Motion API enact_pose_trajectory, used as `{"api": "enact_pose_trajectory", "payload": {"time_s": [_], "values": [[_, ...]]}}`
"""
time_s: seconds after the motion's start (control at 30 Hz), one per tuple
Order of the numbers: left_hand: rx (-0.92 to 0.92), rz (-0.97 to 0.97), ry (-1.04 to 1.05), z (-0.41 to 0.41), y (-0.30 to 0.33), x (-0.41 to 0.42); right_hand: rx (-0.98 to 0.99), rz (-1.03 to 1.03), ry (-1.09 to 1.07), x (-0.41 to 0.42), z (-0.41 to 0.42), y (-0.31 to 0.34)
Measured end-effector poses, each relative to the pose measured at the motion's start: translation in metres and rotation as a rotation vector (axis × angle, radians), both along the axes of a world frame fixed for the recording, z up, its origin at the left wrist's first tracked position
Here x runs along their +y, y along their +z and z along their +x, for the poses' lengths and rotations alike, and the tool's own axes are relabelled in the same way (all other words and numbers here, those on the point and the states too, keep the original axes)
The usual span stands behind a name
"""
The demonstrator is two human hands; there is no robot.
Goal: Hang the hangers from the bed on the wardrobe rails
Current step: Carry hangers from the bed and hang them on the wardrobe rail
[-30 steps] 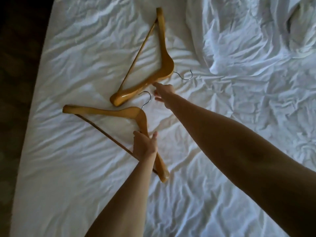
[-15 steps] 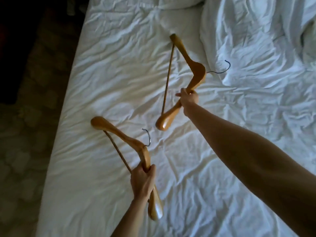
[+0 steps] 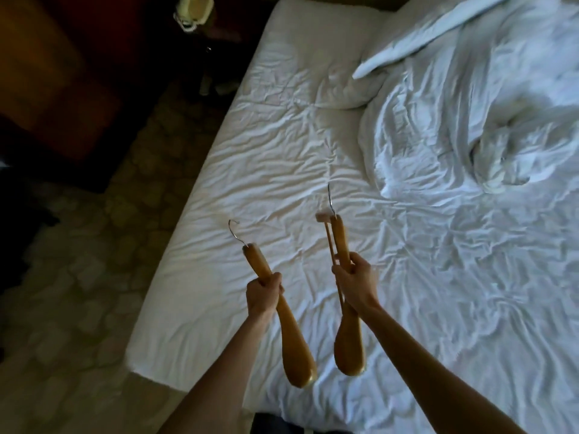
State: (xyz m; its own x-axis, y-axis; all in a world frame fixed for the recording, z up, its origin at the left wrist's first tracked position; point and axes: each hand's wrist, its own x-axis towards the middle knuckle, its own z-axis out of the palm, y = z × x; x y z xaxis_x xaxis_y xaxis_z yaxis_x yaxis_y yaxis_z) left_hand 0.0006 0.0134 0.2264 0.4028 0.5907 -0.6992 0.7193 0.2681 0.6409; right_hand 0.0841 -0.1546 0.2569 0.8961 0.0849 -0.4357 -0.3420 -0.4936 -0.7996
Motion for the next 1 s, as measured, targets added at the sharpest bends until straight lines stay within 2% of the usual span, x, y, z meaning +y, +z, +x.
{"api": "enact_pose_trajectory", "payload": {"time_s": [0.13,0.33,0.57,1.0], "values": [[-0.086,-0.035,0.093,-0.043,0.046,-0.014,-0.030,0.048,0.161,0.006,-0.042,0.049],[-0.158,0.084,0.206,-0.133,0.092,-0.031,-0.090,0.102,0.482,0.020,-0.098,0.091],[-0.173,0.247,0.342,-0.235,0.125,-0.027,-0.144,0.145,0.780,0.043,-0.168,0.118],[-0.172,0.373,0.677,-0.397,0.167,-0.036,-0.175,0.246,1.177,0.094,-0.317,0.148]]}}
